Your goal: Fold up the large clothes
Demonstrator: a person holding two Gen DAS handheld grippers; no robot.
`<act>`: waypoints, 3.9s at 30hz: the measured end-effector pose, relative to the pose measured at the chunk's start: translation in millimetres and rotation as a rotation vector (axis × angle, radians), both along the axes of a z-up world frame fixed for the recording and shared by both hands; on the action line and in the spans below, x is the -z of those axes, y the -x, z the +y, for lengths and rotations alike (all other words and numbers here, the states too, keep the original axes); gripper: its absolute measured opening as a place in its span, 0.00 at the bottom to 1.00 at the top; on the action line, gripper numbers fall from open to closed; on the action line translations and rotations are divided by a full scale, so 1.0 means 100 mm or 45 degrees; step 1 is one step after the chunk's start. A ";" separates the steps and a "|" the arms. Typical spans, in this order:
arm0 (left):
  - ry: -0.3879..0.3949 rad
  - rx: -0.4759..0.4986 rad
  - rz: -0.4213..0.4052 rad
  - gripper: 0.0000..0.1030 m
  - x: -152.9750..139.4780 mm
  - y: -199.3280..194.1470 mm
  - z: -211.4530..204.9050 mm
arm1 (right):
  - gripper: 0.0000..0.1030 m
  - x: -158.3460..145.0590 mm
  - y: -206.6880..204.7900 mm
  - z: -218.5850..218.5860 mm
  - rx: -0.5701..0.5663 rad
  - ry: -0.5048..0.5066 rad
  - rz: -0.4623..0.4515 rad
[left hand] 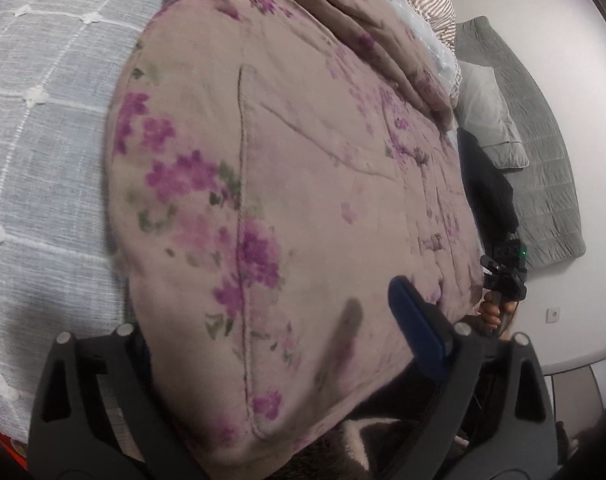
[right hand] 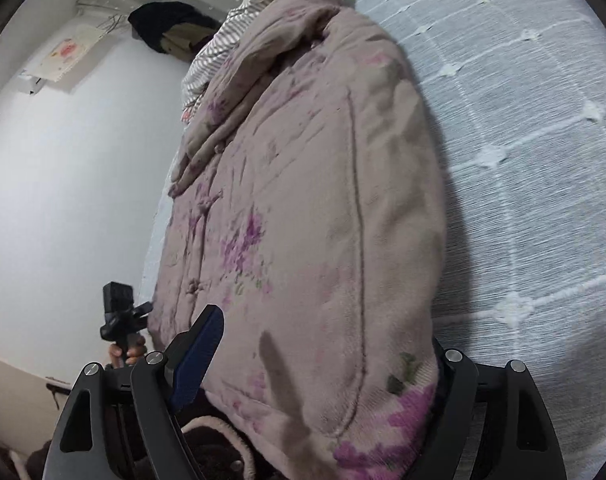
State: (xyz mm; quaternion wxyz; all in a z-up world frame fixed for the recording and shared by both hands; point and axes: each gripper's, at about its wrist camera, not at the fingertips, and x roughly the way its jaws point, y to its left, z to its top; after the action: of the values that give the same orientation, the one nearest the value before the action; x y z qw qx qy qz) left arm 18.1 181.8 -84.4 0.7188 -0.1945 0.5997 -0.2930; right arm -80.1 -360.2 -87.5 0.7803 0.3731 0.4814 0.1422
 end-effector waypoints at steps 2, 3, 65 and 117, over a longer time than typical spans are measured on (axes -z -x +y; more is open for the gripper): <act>-0.039 0.002 0.005 0.55 0.00 -0.01 -0.06 | 0.62 0.00 -0.02 0.05 -0.024 -0.031 0.006; -0.068 -0.008 0.017 0.41 0.02 -0.01 -0.08 | 0.46 0.02 -0.05 0.08 -0.037 -0.064 0.018; 0.371 -0.282 0.014 0.74 -0.78 -1.83 -0.21 | 0.56 -0.60 -1.48 -0.59 0.386 -0.211 -0.223; -0.229 -0.274 -0.684 0.06 -0.90 -1.99 -0.37 | 0.17 -0.96 -1.79 -0.26 0.416 0.720 -0.368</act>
State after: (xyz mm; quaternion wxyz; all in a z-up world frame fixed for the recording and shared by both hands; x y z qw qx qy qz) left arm 217.4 144.5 5.8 0.8929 -0.1081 0.3876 -0.2019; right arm 99.2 -385.8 8.6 0.9251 0.1906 0.3205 -0.0720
